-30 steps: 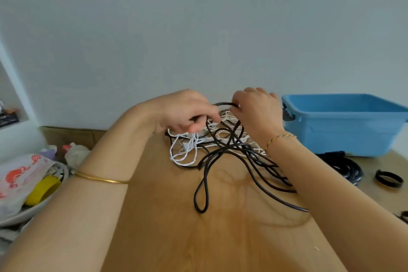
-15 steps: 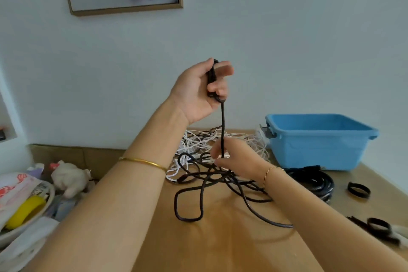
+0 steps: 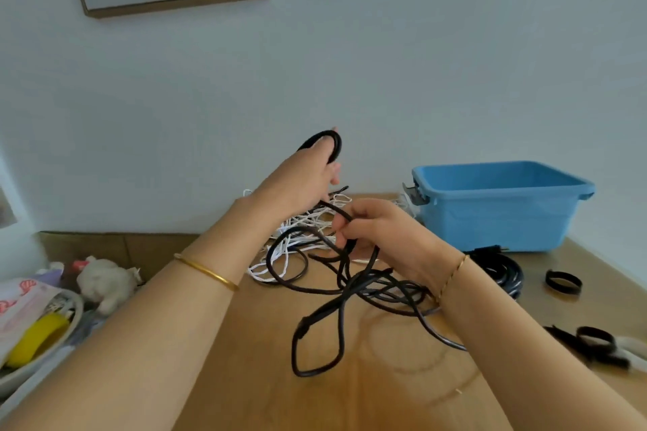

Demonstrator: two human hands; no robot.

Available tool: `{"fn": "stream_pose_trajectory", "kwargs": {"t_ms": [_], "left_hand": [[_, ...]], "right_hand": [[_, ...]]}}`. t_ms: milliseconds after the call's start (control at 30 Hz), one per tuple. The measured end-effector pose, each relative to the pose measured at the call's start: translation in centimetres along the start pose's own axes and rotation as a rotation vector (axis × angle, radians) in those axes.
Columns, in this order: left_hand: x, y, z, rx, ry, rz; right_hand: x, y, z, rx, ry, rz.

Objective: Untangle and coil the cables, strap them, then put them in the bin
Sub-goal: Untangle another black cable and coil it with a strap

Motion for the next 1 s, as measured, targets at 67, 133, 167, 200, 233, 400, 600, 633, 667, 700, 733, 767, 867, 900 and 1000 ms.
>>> {"fn": "stream_pose_trajectory", "kwargs": {"t_ms": [67, 133, 167, 200, 233, 400, 600, 633, 667, 700, 733, 767, 867, 900, 1000], "left_hand": [[-0.1, 0.4, -0.1, 0.028, -0.331, 0.071], [-0.6, 0.9, -0.2, 0.055, -0.497, 0.113], [-0.9, 1.2, -0.2, 0.074, -0.503, 0.136], [-1.3, 1.6, 0.0, 0.088, -0.484, 0.162], [-1.8, 1.9, 0.1, 0.107, -0.472, 0.183], [-4.0, 3.4, 1.4, 0.067, -0.534, 0.294], [-8.4, 2.9, 1.3, 0.064, -0.815, -0.071], [-9.3, 2.8, 0.9, 0.06, -0.833, -0.167], [-10.2, 2.7, 0.4, 0.05, -0.848, -0.252], [-11.2, 2.7, -0.1, 0.025, -0.853, -0.329], [-12.3, 2.7, -0.5, -0.014, -0.851, -0.401], [-13.4, 2.7, -0.9, -0.047, -0.844, -0.471], [-15.7, 2.5, -2.5, -0.063, -0.843, -0.555], [-15.6, 2.2, -3.0, -0.052, -0.84, -0.538], [-13.6, 1.5, -4.0, -0.028, -0.793, -0.443]], "right_hand": [[0.2, -0.2, -0.4, 0.051, -0.172, 0.041], [0.4, -0.5, -0.5, 0.068, -0.225, 0.072], [0.4, -0.7, -0.3, 0.063, -0.228, 0.086], [0.5, -0.9, -0.1, 0.055, -0.231, 0.101], [0.5, -1.1, 0.1, 0.04, -0.233, 0.118], [2.3, -2.0, 0.6, -0.002, -0.219, 0.262], [0.7, -5.1, -0.2, 0.007, -0.5, -0.067], [0.0, -5.5, -0.5, 0.014, -0.536, -0.14], [-0.6, -5.9, -0.9, 0.025, -0.562, -0.206], [-1.4, -6.1, -1.6, 0.048, -0.566, -0.277], [-2.3, -6.0, -2.8, 0.088, -0.55, -0.36], [-3.3, -5.6, -4.4, 0.154, -0.495, -0.452], [-6.3, -3.5, -10.8, 0.424, -0.261, -0.687], [-6.9, -2.9, -12.1, 0.463, -0.205, -0.736], [-8.2, -2.2, -10.8, 0.383, 0.054, -0.801]]}}
Point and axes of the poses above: each hand's wrist, its own y-axis away from the middle knuckle, its own x-axis out of the palm, z = x × y, the point moved 8 cm from there along -y, towards the middle knuckle, and after that the axes turned 4 degrees about -y, right-handed, at the moved point
